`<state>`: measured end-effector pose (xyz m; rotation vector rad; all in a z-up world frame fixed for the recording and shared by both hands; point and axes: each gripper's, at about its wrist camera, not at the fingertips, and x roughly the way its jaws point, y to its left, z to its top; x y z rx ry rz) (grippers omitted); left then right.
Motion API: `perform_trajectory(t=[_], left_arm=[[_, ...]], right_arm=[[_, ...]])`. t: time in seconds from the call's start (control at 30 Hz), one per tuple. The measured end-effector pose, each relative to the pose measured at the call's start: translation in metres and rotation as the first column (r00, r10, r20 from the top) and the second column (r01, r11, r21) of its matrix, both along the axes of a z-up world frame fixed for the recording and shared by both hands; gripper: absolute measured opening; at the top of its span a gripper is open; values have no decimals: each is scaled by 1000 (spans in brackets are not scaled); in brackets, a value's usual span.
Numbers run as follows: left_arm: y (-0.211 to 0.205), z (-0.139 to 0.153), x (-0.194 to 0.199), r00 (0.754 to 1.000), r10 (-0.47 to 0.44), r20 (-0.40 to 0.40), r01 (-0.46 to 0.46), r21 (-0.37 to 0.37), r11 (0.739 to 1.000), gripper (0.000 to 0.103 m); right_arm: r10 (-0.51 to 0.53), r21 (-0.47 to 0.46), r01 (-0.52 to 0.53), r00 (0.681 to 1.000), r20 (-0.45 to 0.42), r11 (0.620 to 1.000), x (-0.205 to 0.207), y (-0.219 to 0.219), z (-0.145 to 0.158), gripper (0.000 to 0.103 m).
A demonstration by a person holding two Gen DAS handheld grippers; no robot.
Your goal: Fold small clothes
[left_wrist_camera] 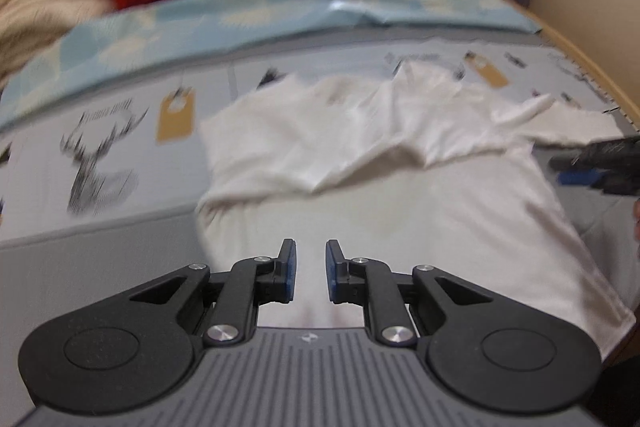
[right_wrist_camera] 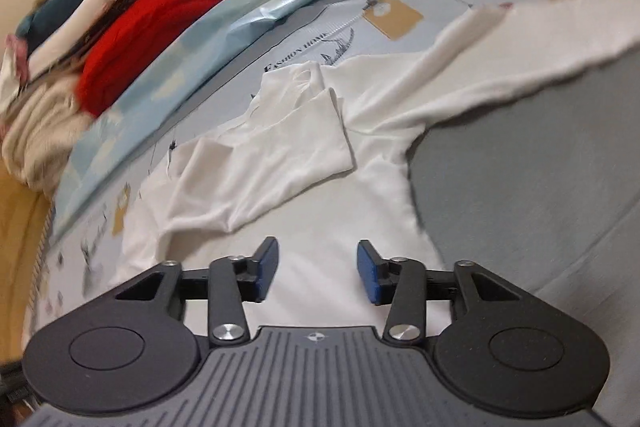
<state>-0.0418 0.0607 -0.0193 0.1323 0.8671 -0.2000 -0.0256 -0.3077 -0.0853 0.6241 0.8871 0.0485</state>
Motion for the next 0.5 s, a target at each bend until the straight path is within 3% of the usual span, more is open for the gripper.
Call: perform_trajectory(t=[0.07, 0.3, 0.4, 0.5], left_arm=[[-23, -2, 8, 998, -37, 41, 36, 21, 999, 13], [-109, -33, 47, 978, -165, 131, 158, 58, 986, 13], [-139, -54, 68, 976, -179, 123, 178, 18, 984, 14], [-171, -76, 89, 976, -193, 96, 192, 23, 981, 15]], right_arm=[[-26, -37, 25, 999, -24, 999, 6, 3, -5, 10], [-84, -73, 67, 961, -264, 995, 6, -17, -43, 10], [-78, -68, 61, 955, -286, 996, 0, -24, -46, 4], [-75, -68, 57, 951, -300, 996, -1, -27, -46, 1]])
